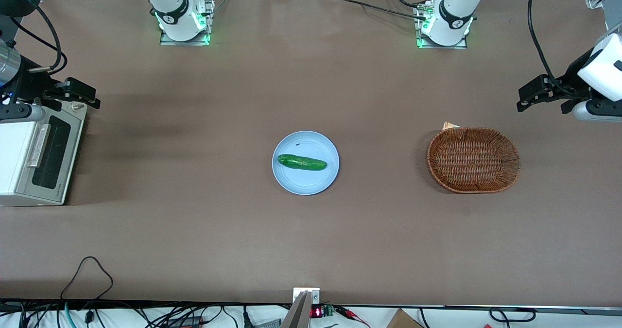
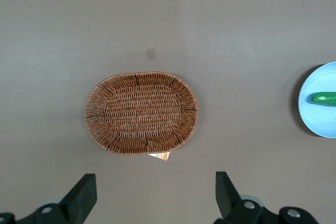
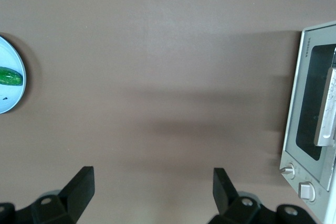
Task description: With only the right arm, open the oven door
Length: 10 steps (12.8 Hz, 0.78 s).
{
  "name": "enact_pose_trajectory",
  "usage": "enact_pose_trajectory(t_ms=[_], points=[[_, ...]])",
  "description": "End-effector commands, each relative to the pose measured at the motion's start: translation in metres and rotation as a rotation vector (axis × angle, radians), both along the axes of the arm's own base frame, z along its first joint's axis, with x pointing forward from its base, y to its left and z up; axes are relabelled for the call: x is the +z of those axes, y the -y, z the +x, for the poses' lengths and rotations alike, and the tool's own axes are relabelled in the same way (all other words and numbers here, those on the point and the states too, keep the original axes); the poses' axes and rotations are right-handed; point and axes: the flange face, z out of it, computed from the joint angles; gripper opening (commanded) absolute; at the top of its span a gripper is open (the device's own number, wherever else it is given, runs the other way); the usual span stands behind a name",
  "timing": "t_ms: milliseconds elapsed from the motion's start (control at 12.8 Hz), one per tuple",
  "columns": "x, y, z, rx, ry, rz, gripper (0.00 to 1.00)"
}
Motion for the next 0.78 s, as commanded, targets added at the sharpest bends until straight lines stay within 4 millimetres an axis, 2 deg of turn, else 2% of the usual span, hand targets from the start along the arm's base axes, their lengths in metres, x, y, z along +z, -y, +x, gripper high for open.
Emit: enact_pose_trajectory(t_ms=[0,704], points=[[0.0076,0.0010,-0.0020,0.016,0.008,-0.004,1.00],[0.0064,0.0027,-0.0022,0.016,0.002,-0.004,1.00]])
